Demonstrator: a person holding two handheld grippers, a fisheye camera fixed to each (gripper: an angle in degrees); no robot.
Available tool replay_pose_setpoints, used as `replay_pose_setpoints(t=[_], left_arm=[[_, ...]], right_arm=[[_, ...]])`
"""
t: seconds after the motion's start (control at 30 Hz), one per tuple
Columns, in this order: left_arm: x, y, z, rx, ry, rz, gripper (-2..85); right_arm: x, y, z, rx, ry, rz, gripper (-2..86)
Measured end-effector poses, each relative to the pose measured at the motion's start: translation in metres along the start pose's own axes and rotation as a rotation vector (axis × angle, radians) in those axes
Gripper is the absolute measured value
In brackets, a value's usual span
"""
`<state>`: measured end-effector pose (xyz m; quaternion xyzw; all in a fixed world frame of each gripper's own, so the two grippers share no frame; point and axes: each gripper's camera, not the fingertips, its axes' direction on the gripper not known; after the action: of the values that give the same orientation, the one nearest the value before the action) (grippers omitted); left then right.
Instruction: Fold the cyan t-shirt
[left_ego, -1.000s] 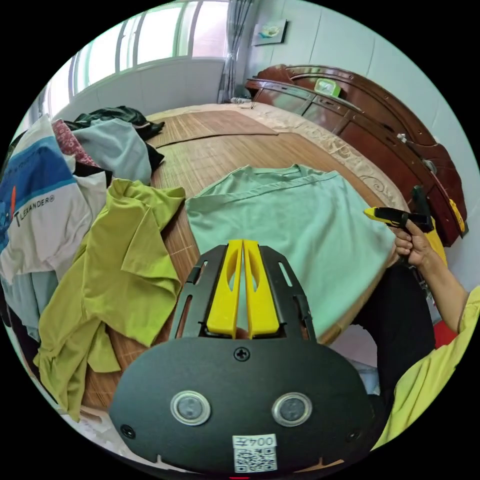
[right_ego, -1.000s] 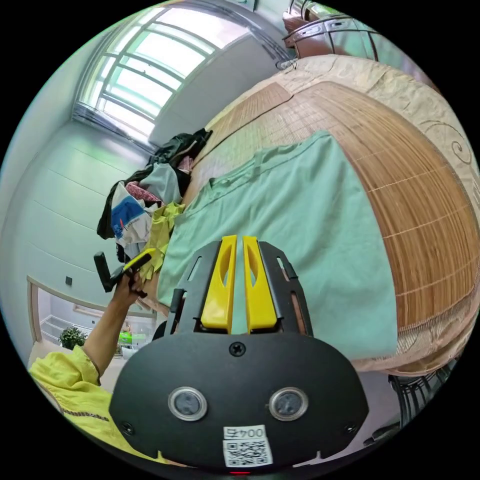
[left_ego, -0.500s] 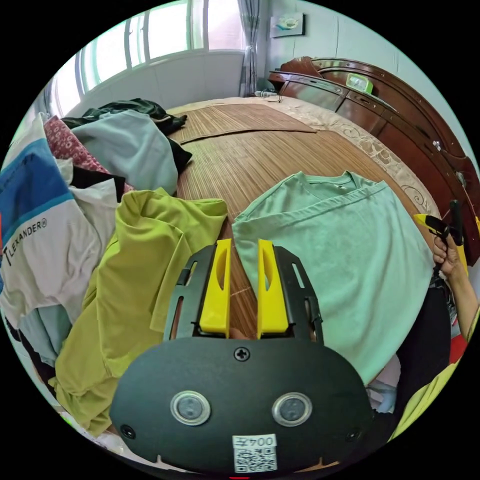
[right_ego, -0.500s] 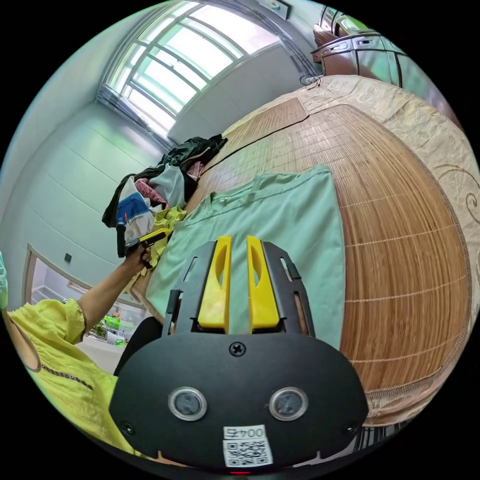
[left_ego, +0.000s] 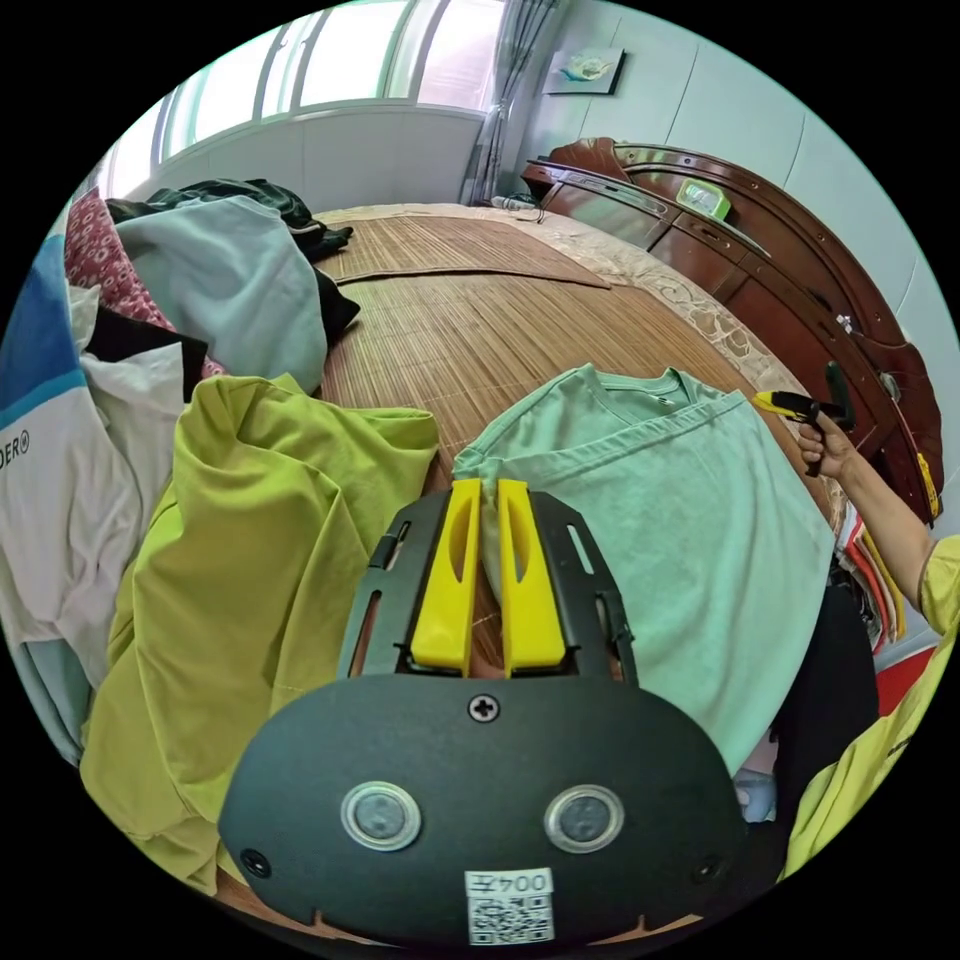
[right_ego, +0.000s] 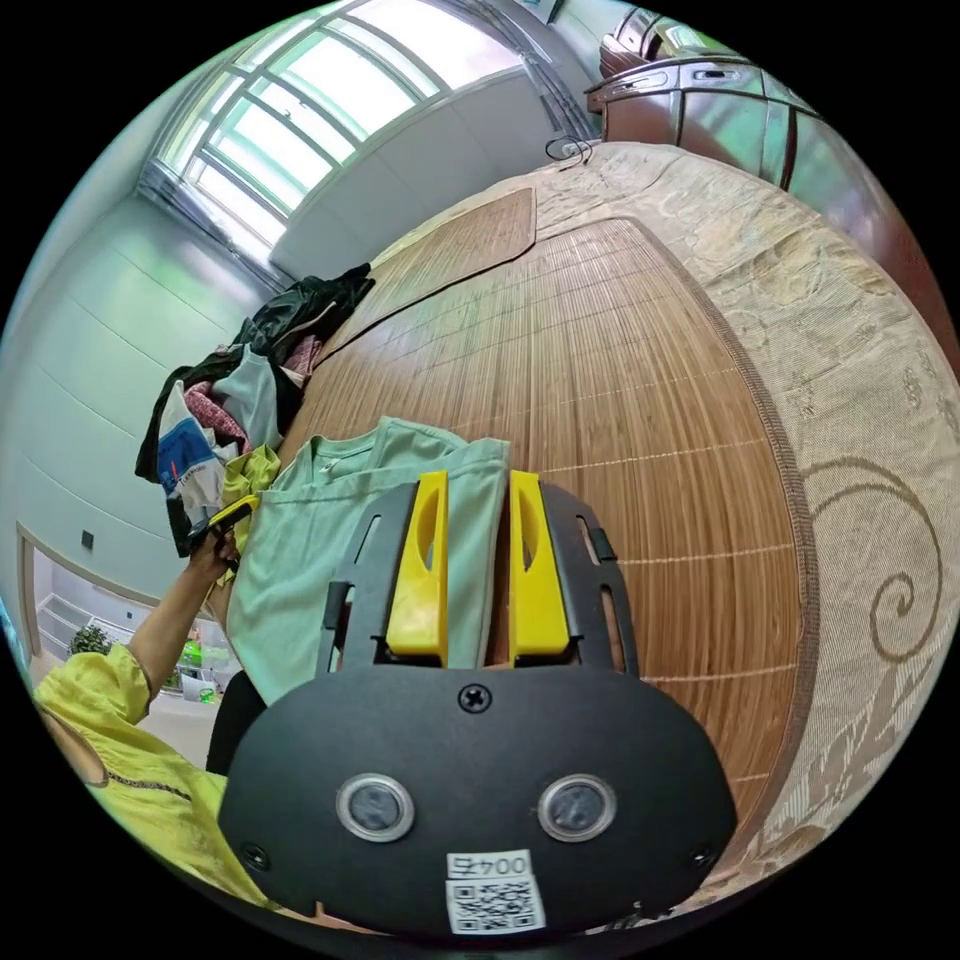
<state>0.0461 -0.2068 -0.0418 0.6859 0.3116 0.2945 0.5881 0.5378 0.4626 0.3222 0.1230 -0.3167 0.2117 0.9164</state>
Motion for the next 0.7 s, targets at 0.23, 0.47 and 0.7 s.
replay_pose_setpoints(t=[0.23,0.47,0.7], left_arm=[[-0.003,0.001,-0.003,0.006,-0.001,-0.001,1.6],[0.005,0.010,-0.027,0.080,-0.045,-0.004,1.3],[0.014,0.024,-0.055,0.163,-0.061,-0.010,1.3]], right_arm=[[0.039,-0.017,0.058,-0.101,-0.092,0.102,8.2],[0.037,-0.003,0.074,-0.041,-0.097,0.081,2.3],[-0.054,0.036,0.080,0.085,0.250,-0.212,-0.1]])
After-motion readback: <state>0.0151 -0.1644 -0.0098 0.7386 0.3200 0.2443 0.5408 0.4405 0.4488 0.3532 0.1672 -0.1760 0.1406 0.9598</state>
